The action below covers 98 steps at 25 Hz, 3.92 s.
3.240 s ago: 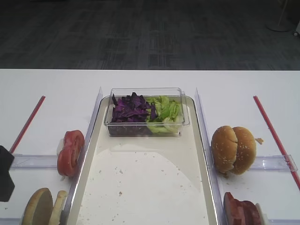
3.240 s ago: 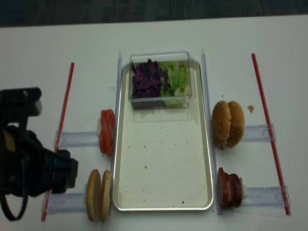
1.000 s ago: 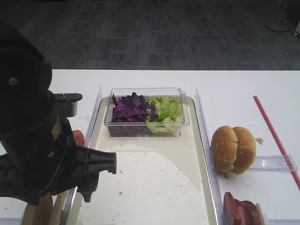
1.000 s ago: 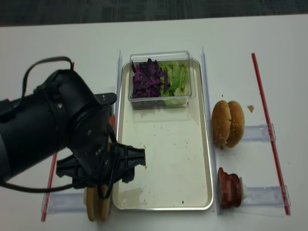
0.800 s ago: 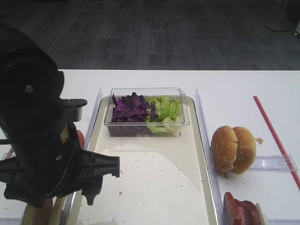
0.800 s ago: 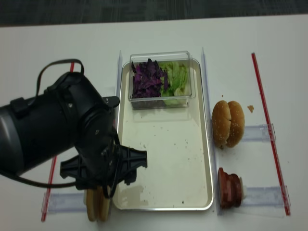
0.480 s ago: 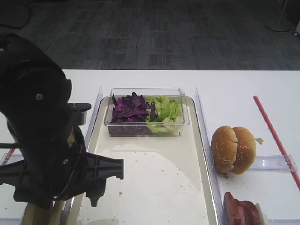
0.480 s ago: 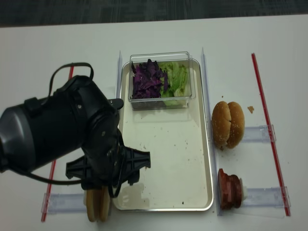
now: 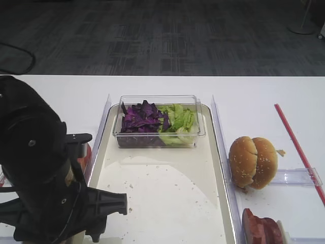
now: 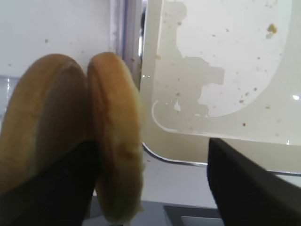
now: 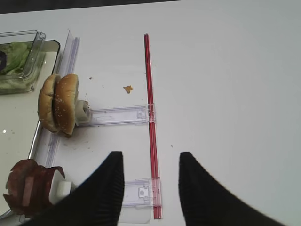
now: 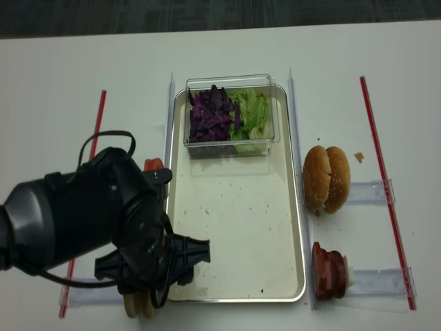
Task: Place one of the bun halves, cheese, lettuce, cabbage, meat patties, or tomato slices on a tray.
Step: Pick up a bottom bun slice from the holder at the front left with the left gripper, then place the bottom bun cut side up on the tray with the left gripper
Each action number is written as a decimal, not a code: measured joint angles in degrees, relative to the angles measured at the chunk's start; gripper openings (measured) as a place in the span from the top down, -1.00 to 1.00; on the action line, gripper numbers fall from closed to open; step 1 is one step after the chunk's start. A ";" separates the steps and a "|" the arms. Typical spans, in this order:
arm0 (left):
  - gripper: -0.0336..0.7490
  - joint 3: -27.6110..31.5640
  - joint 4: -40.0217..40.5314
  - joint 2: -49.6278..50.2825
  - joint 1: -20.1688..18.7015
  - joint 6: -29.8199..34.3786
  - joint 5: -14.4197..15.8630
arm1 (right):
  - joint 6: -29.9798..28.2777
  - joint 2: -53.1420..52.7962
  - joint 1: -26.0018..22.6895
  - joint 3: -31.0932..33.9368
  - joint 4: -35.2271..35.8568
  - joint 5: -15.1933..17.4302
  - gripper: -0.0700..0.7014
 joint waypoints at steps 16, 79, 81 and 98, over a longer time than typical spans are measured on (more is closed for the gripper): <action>0.27 0.49 2.67 0.00 2.15 0.93 1.95 | 0.00 0.00 0.00 0.00 0.00 0.00 -0.01; 0.83 -23.54 4.54 -8.19 2.15 10.09 19.93 | 0.00 0.00 0.00 0.00 0.00 0.00 -0.01; 0.83 -23.54 3.42 -8.19 2.15 11.05 19.93 | 0.00 0.00 0.00 0.00 0.00 0.00 -0.01; 0.84 -23.54 -11.69 -8.19 2.15 18.94 1.67 | 0.00 0.00 0.00 0.00 0.00 0.00 -0.01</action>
